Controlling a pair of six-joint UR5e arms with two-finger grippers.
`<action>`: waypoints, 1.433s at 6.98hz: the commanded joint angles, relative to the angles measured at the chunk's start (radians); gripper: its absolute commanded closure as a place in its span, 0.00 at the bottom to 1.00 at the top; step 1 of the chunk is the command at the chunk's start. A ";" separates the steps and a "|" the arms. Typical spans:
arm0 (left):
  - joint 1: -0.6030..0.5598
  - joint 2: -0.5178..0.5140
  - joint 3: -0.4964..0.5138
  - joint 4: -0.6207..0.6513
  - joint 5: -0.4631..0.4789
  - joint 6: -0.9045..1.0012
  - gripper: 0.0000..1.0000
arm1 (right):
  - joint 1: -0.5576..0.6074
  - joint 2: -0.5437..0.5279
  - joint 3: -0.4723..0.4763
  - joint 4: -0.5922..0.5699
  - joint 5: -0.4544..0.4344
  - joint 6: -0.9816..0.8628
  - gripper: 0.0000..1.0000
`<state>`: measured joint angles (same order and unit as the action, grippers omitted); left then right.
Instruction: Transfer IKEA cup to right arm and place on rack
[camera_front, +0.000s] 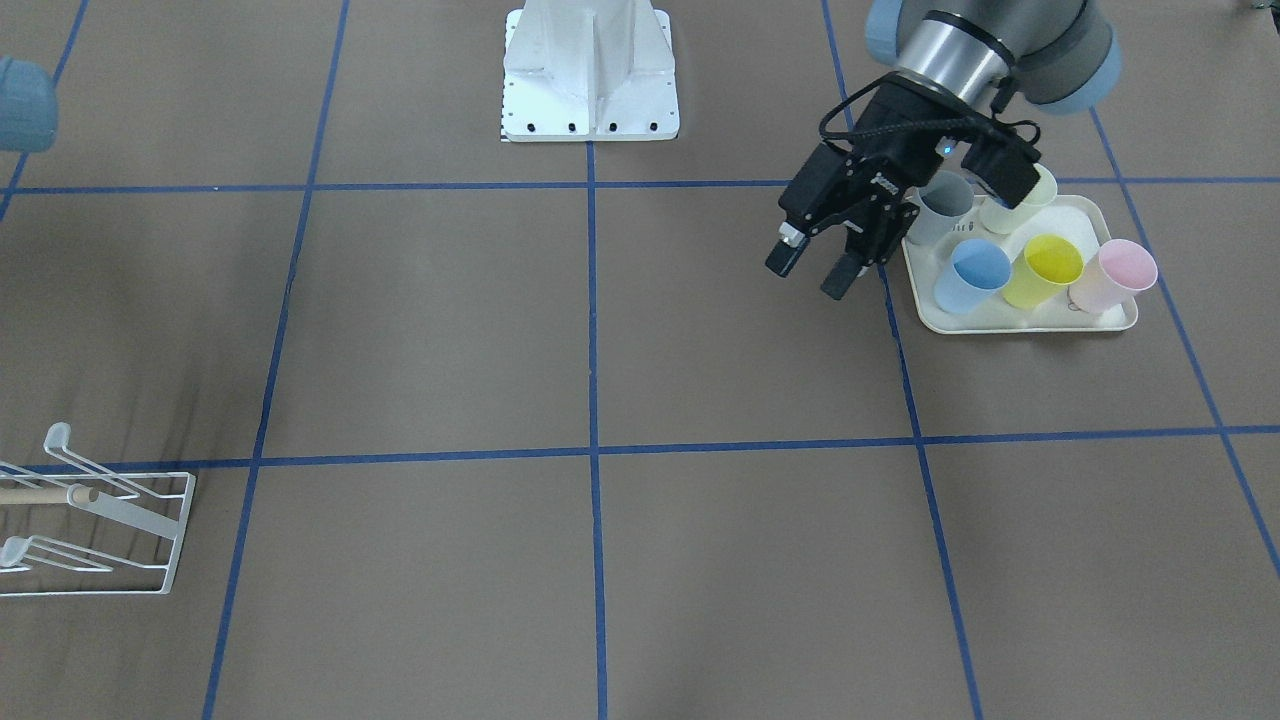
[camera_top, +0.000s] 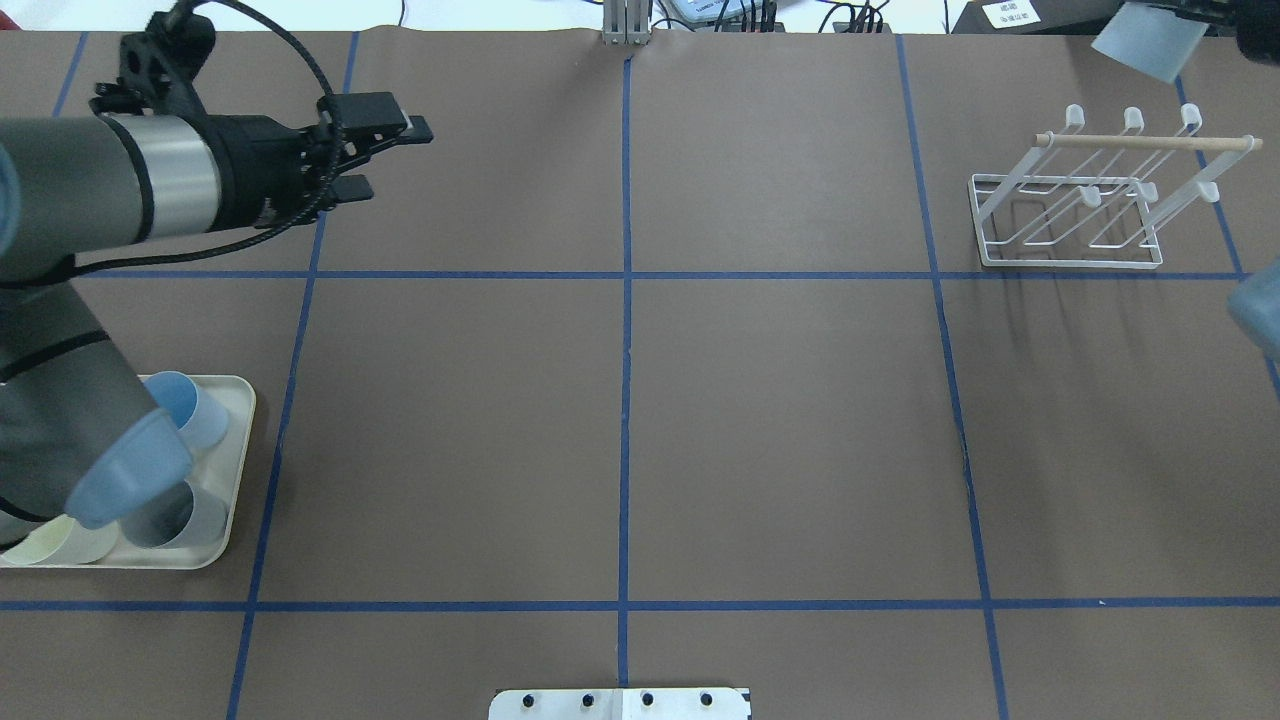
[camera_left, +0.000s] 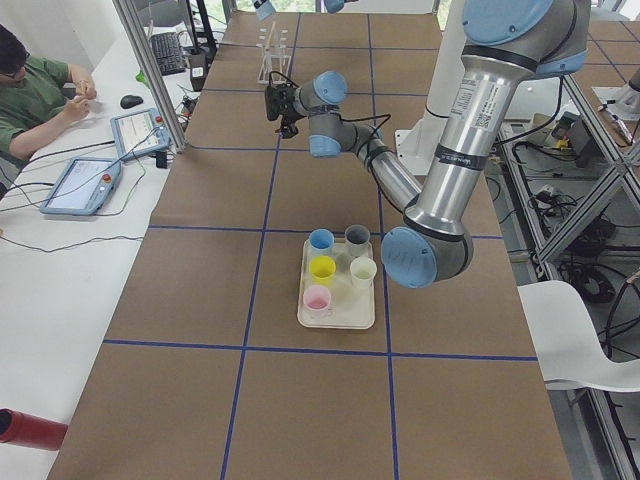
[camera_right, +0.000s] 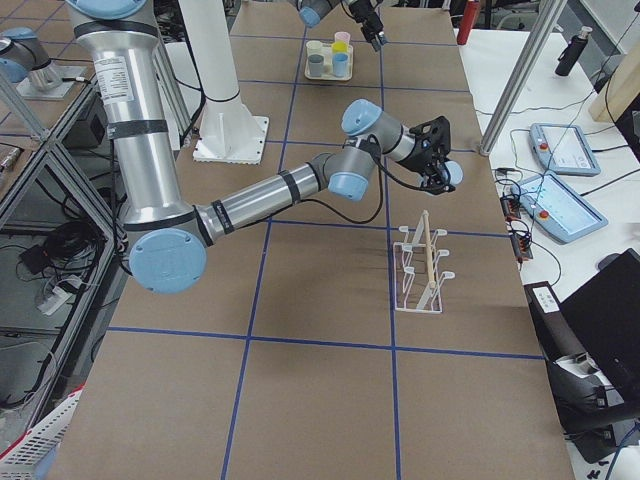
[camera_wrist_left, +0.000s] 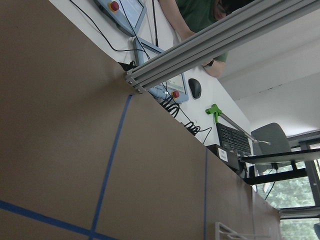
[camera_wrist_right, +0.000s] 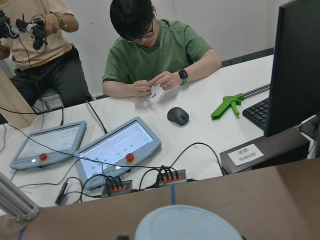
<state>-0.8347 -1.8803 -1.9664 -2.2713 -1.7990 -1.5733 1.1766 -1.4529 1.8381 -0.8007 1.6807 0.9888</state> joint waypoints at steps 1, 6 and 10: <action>-0.178 0.061 -0.058 0.198 -0.202 0.216 0.00 | 0.006 -0.147 0.047 0.000 -0.114 -0.177 1.00; -0.215 0.133 -0.065 0.233 -0.229 0.319 0.00 | -0.105 -0.348 0.041 0.202 -0.348 -0.268 1.00; -0.213 0.138 -0.066 0.231 -0.227 0.319 0.00 | -0.212 -0.365 0.010 0.225 -0.450 -0.260 1.00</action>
<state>-1.0484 -1.7441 -2.0326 -2.0390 -2.0266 -1.2544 0.9814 -1.8180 1.8652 -0.5786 1.2390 0.7272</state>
